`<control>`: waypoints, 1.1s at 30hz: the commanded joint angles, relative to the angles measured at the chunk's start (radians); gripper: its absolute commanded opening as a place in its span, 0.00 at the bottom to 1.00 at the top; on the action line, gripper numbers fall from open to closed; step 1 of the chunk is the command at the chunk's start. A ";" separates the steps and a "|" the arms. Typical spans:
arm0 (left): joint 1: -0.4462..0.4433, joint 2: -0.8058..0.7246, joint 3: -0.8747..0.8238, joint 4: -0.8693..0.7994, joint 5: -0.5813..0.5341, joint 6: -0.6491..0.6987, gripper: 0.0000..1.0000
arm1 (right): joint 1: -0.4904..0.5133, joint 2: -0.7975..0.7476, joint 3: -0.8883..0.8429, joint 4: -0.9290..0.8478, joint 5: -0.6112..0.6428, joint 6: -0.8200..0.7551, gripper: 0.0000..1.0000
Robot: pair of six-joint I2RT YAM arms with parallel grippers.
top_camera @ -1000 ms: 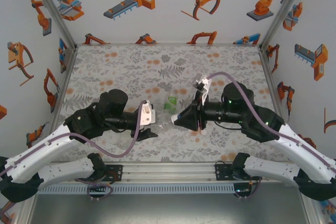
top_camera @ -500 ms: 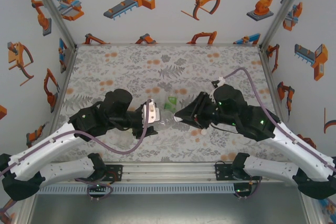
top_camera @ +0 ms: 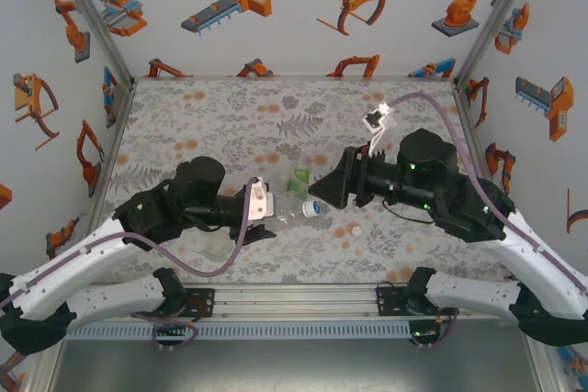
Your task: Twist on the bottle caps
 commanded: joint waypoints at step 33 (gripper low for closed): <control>-0.003 -0.043 0.031 0.005 0.108 -0.017 0.00 | -0.003 -0.057 -0.145 0.188 -0.530 -0.900 0.38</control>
